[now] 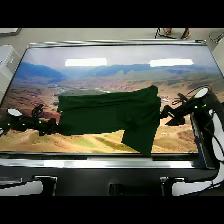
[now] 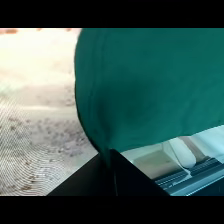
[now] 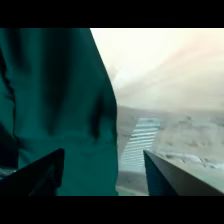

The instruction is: Fold the clothes and pants, and hang the long-sleeved shirts on hangers.

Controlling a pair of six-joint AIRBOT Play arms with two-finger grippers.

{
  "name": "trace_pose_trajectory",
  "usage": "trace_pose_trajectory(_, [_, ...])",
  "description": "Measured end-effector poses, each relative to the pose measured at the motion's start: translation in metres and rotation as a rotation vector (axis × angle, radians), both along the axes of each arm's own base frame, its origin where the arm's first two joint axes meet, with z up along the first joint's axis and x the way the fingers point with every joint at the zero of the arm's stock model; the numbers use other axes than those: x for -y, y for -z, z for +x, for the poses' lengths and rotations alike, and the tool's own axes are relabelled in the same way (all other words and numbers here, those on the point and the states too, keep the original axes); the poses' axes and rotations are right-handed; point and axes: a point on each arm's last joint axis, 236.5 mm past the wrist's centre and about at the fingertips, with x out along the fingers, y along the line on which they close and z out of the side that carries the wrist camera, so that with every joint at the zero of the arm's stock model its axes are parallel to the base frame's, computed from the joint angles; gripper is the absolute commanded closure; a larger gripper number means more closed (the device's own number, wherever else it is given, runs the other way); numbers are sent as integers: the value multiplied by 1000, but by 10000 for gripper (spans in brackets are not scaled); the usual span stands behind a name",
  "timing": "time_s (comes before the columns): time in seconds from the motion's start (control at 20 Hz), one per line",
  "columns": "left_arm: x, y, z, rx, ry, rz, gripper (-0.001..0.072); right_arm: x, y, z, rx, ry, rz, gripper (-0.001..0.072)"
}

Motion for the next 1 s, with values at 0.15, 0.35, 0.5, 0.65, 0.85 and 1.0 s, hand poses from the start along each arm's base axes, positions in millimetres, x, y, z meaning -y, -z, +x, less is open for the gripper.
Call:
trace_pose_trajectory(0.15, [-1, -6, 2, 23, 1, 7, 683, -13, 10, 10, 23, 19, 32, 182])
trace_pose_trajectory(0.35, [-1, -14, 5, 51, 2, 16, 684, -32, 18, 17, 36, 17, 49, 657])
trace_pose_trajectory(0.5, [-4, -27, 13, 98, 4, 32, 686, -44, 6, 23, 75, -9, 67, 660])
trace_pose_trajectory(0.65, [-21, -83, 55, 316, -18, 119, 686, -42, -55, 51, 277, -89, 53, 660])
trace_pose_trajectory(0.85, [-52, -293, 121, 929, -125, 336, 685, -25, -245, 99, 831, -150, -111, 660])
trace_pose_trajectory(1.0, [-49, -467, 89, 1339, -232, 424, 684, -9, -413, 74, 1266, -104, -319, 660])
